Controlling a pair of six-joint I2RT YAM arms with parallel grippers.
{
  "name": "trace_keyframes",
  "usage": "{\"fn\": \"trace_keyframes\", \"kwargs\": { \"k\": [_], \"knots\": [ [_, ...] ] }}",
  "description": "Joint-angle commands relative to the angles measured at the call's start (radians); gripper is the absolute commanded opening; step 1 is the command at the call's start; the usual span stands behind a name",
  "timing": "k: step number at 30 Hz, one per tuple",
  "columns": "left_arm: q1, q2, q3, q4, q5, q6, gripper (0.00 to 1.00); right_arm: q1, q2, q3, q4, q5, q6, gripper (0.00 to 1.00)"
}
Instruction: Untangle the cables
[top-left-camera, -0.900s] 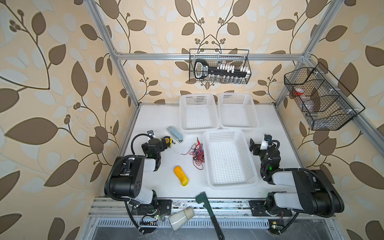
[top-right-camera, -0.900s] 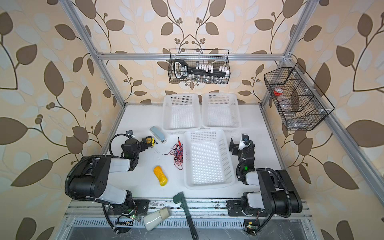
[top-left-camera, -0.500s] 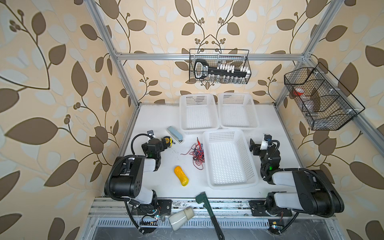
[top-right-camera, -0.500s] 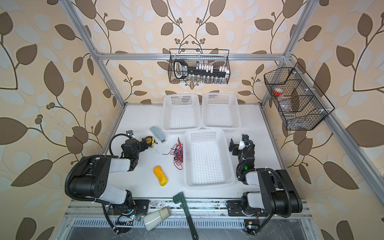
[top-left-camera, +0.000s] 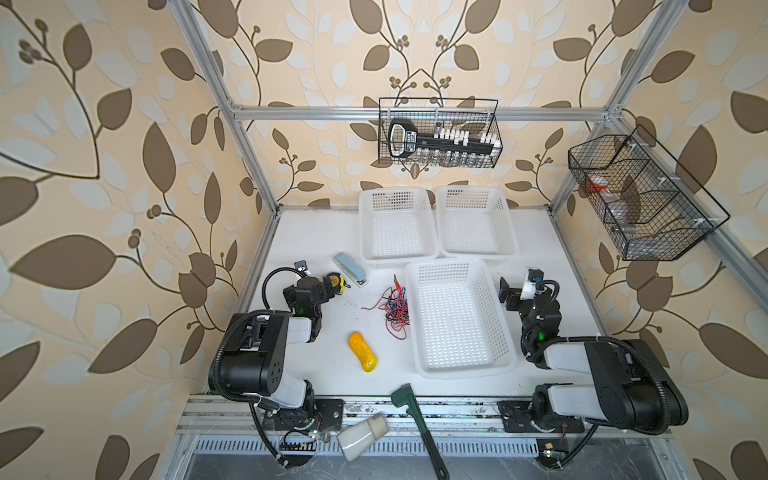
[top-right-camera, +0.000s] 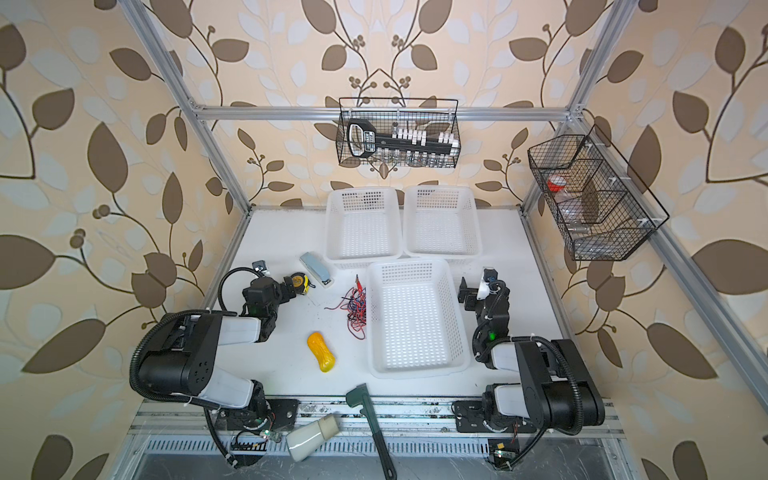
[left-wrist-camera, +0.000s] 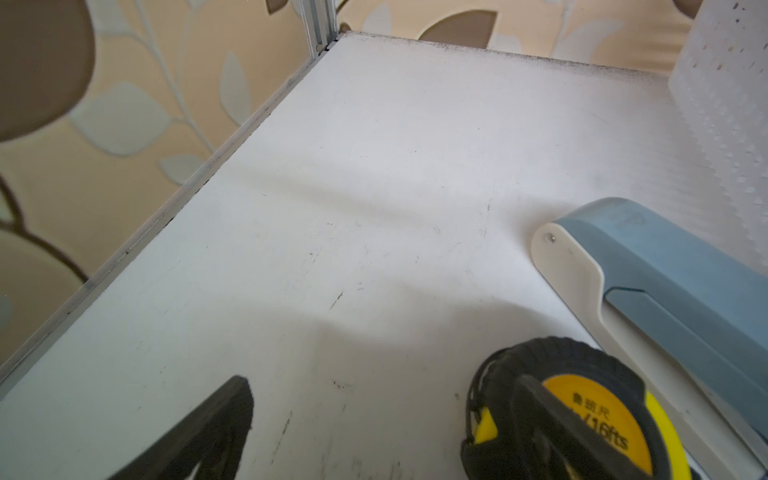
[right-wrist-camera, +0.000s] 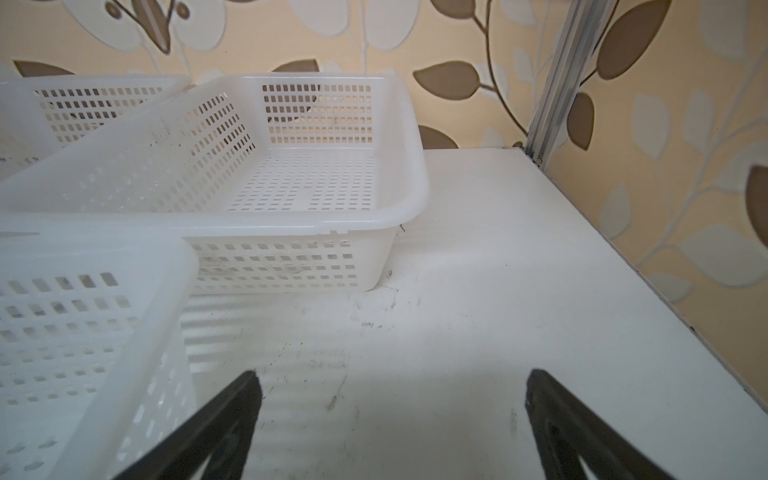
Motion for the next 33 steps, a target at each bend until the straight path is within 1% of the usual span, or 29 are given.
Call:
{"fn": "trace_keyframes", "kwargs": {
  "k": [1,3,5,7,9,11,12,13,14,15,17,19,20,21,23,25,26,27,28,30,31,33],
  "knots": [
    [0.003,-0.009,0.025,0.014,0.004,0.01,0.99,0.001,0.003,0.026,0.013,-0.025,-0.018,1.0],
    [0.002,-0.011,0.02,0.021,0.004,0.009,0.99,0.006,0.0,0.022,0.014,-0.011,-0.02,1.0],
    [0.002,-0.015,0.016,0.025,0.003,0.011,0.99,0.021,-0.019,0.025,-0.003,0.061,-0.01,1.0],
    [0.003,-0.033,0.028,-0.009,-0.037,-0.01,0.99,0.027,-0.057,0.035,-0.047,0.092,-0.009,1.0],
    [0.002,-0.096,0.055,-0.104,-0.065,-0.016,0.99,0.05,-0.132,0.056,-0.143,0.164,-0.009,1.0],
    [0.002,-0.156,0.101,-0.251,-0.101,-0.016,0.99,0.083,-0.214,0.097,-0.269,0.258,-0.016,1.0],
    [0.001,-0.179,0.117,-0.296,-0.124,-0.019,0.99,0.098,-0.241,0.123,-0.325,0.315,-0.003,1.0],
    [0.002,-0.205,0.129,-0.338,-0.145,-0.03,0.99,0.106,-0.269,0.157,-0.396,0.368,0.038,1.0],
    [0.001,-0.233,0.134,-0.361,-0.154,-0.037,0.99,0.107,-0.294,0.194,-0.471,0.38,0.091,1.0],
    [0.002,-0.258,0.134,-0.374,-0.156,-0.049,0.99,0.107,-0.31,0.226,-0.524,0.384,0.123,1.0],
    [0.002,-0.307,0.141,-0.415,-0.173,-0.088,0.99,0.107,-0.333,0.281,-0.594,0.354,0.186,1.0],
    [-0.001,-0.348,0.159,-0.476,-0.18,-0.122,0.99,0.107,-0.342,0.302,-0.595,0.35,0.266,1.0],
    [-0.001,-0.371,0.171,-0.516,-0.173,-0.149,0.99,0.106,-0.348,0.309,-0.598,0.35,0.33,1.0],
    [-0.002,-0.387,0.181,-0.551,-0.157,-0.171,0.99,0.104,-0.357,0.312,-0.61,0.332,0.37,1.0],
    [-0.01,-0.42,0.206,-0.628,-0.114,-0.241,0.99,0.103,-0.402,0.304,-0.626,0.253,0.435,1.0],
    [-0.046,-0.448,0.207,-0.674,-0.082,-0.295,0.99,0.102,-0.42,0.319,-0.644,0.146,0.442,1.0],
    [-0.079,-0.464,0.2,-0.687,-0.083,-0.326,0.99,0.113,-0.409,0.355,-0.703,0.111,0.444,1.0],
    [-0.11,-0.478,0.191,-0.696,-0.086,-0.35,0.99,0.129,-0.395,0.397,-0.771,0.101,0.437,1.0],
    [-0.149,-0.492,0.185,-0.708,-0.087,-0.369,0.99,0.163,-0.371,0.455,-0.858,0.11,0.411,1.0],
    [-0.224,-0.506,0.191,-0.759,-0.118,-0.409,0.99,0.232,-0.343,0.519,-0.949,0.161,0.361,1.0],
    [-0.258,-0.507,0.201,-0.791,-0.115,-0.424,0.99,0.279,-0.33,0.55,-0.985,0.18,0.333,1.0],
    [-0.307,-0.496,0.237,-0.863,-0.088,-0.453,0.99,0.338,-0.306,0.604,-1.056,0.19,0.318,1.0]
  ]
}}
